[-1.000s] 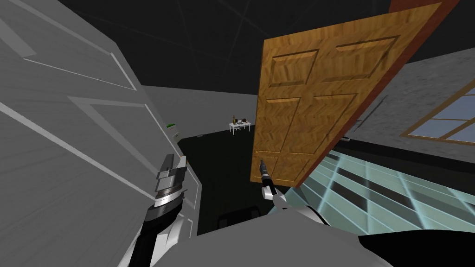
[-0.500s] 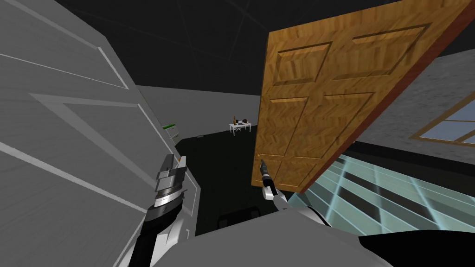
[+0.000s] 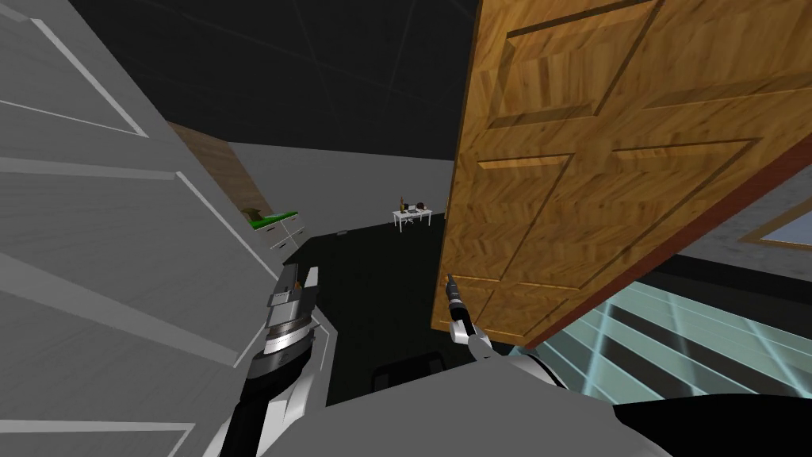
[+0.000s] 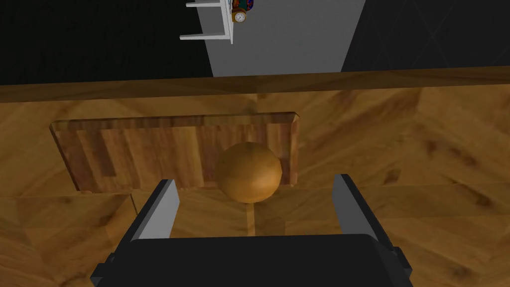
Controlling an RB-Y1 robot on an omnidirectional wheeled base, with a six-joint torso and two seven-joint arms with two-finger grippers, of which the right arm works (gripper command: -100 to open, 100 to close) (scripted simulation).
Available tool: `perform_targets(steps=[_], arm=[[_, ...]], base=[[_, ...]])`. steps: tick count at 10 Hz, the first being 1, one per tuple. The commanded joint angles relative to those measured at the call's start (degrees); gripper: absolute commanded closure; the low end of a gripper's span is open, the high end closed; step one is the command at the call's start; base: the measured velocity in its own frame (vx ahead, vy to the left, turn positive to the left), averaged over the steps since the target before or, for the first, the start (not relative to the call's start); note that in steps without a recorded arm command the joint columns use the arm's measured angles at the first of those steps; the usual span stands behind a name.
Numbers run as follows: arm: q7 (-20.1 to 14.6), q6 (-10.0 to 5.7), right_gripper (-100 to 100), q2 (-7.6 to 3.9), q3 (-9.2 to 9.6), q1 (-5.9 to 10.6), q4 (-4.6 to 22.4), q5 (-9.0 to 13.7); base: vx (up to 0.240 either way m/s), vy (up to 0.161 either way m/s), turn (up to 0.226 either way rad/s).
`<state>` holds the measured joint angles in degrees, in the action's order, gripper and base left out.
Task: Push the door open
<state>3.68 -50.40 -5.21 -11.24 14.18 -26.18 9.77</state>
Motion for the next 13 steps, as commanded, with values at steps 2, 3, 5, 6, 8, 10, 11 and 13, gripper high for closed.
perform_targets(steps=[2,3,5,6,8,10,11,13], arm=[[0.04,-0.05,-100,0.07,-0.07,-0.18,-0.19,0.04],[0.04,-0.05,100,0.07,-0.07,-0.18,-0.19,0.04],[0.04,-0.05,100,0.07,-0.07,-0.18,-0.19,0.04],[0.04,-0.05,100,0.07,-0.07,-0.18,-0.19,0.04],[0.04,-0.05,100,0.07,-0.07,-0.18,-0.19,0.04],[0.53,0.19,100,-0.32,-1.21,-0.25,-0.02,0.85],[0.73,0.25,100,-0.5,-1.73,-0.24,0.01,1.22],[1.2,0.39,100,-0.89,-2.93,-0.22,0.09,2.06]], base=[[0.121,-0.031,0.012],[-0.015,0.005,0.002],[-0.021,0.005,0.002],[-0.009,0.002,0.0],[0.0,0.0,0.0],[0.148,0.026,-0.041],[0.186,0.064,-0.065],[0.204,0.026,-0.057]])
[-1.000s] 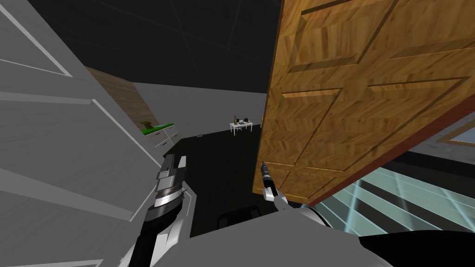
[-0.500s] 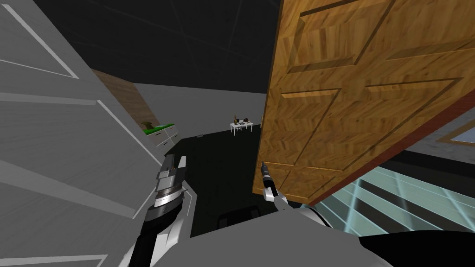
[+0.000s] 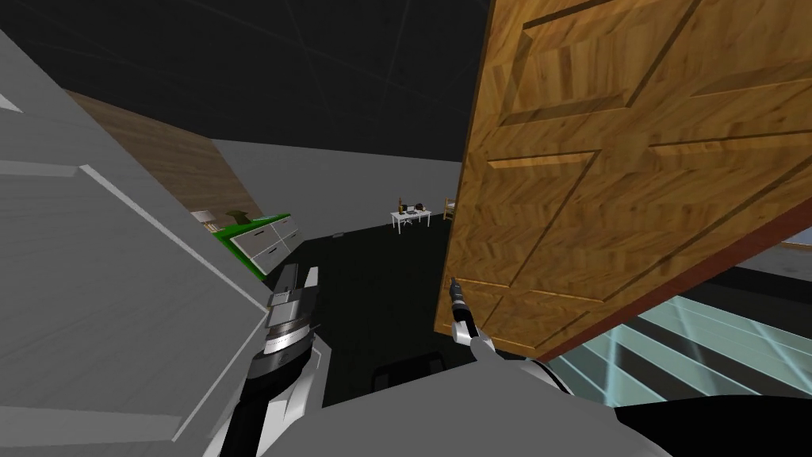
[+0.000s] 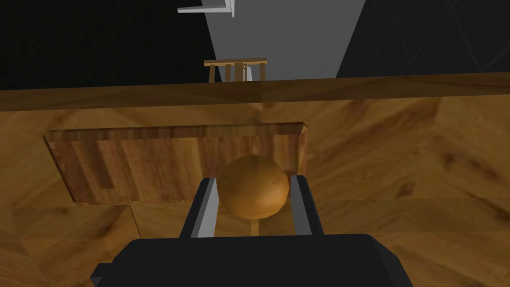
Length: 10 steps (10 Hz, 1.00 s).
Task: Push the door open
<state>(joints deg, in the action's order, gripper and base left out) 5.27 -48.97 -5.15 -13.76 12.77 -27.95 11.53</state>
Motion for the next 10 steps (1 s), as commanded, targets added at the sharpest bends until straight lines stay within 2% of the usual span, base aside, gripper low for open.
perform_targets(steps=[1,2,5,7,8,10], arm=[[-0.39,-1.05,100,-0.95,-0.41,1.19,1.86,0.3],[0.12,-0.9,100,-1.36,-1.71,1.2,1.94,1.22],[0.74,-0.73,100,-1.83,-3.28,1.22,2.04,2.33],[0.74,-0.73,100,-1.83,-3.28,1.22,2.04,2.33],[1.14,-0.62,100,-2.13,-4.31,1.24,2.1,3.05],[1.41,-0.54,100,-2.33,-4.99,1.24,2.14,3.53]], base=[[0.155,0.009,-0.021],[0.163,0.034,-0.054],[0.184,0.055,-0.061],[0.082,0.009,-0.018],[0.133,0.016,-0.033],[0.154,0.035,-0.054]])
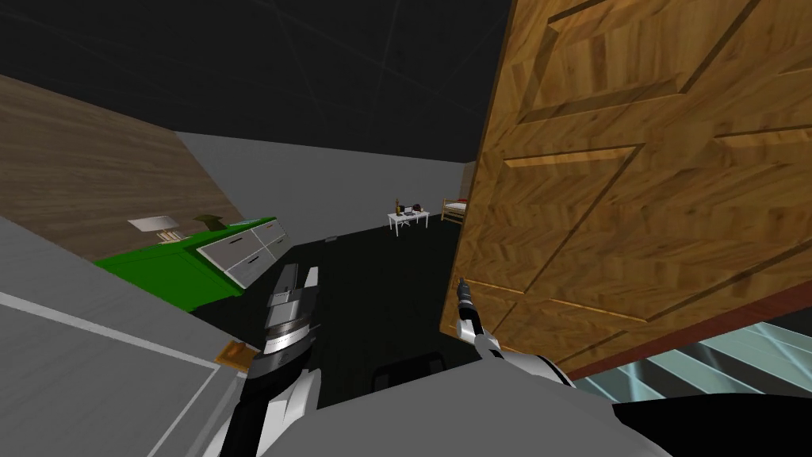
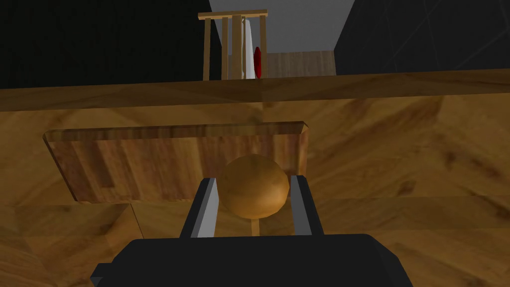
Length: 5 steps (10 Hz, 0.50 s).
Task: Push the door open
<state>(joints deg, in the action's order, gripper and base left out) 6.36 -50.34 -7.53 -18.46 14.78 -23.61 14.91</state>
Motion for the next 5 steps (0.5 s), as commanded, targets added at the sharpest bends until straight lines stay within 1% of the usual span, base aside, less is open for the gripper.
perform_targets(steps=[1,2,3,4,5], arm=[[0.32,0.84,100,0.06,-0.29,-0.76,-2.2,0.16],[0.32,0.84,100,0.06,-0.29,-0.76,-2.2,0.16],[0.11,0.28,100,-0.16,-0.38,-0.46,-1.23,0.24],[0.57,0.35,100,-0.42,-1.32,-0.61,-1.39,0.91],[0.67,0.33,100,-0.48,-1.54,-0.63,-1.36,1.06]], base=[[0.101,0.025,-0.026],[0.054,0.005,-0.006],[0.02,-0.005,-0.007],[0.156,-0.033,-0.032],[0.204,0.002,-0.031]])
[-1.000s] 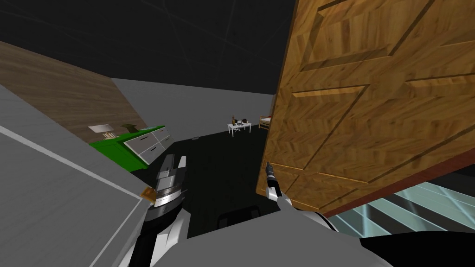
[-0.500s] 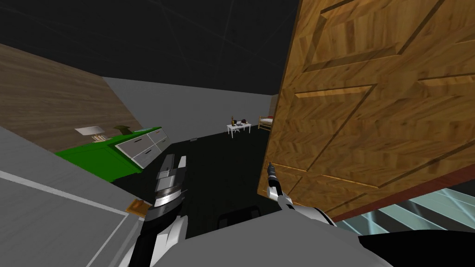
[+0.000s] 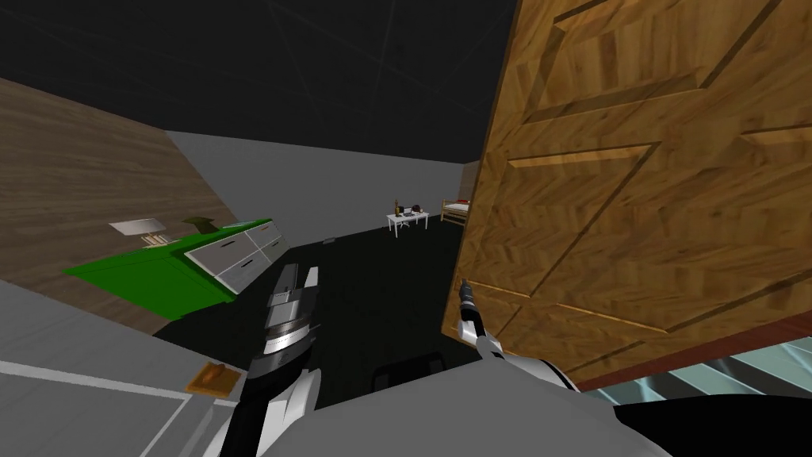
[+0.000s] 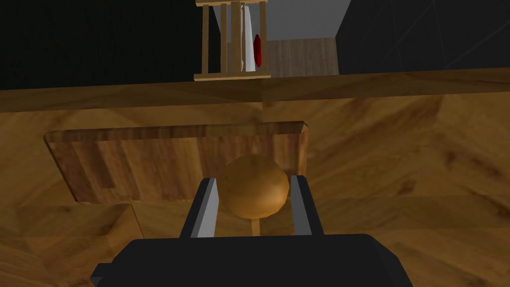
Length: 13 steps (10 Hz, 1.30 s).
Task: Push the door open
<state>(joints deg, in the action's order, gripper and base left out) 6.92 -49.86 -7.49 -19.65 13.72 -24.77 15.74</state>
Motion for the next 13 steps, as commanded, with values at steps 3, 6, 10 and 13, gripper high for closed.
perform_targets(steps=[3,6,10,13], arm=[[0.85,-0.35,100,-0.98,-2.01,0.31,0.03,1.41],[1.4,-0.49,100,-1.32,-3.24,0.22,-1.54,2.29],[1.4,-0.49,100,-1.32,-3.24,0.22,0.2,2.29],[1.93,-0.62,100,-1.64,-4.42,0.13,2.6,3.13]], base=[[0.175,-0.004,-0.043],[0.177,-0.006,-0.037],[0.013,-0.01,0.009],[0.132,0.001,-0.033]])
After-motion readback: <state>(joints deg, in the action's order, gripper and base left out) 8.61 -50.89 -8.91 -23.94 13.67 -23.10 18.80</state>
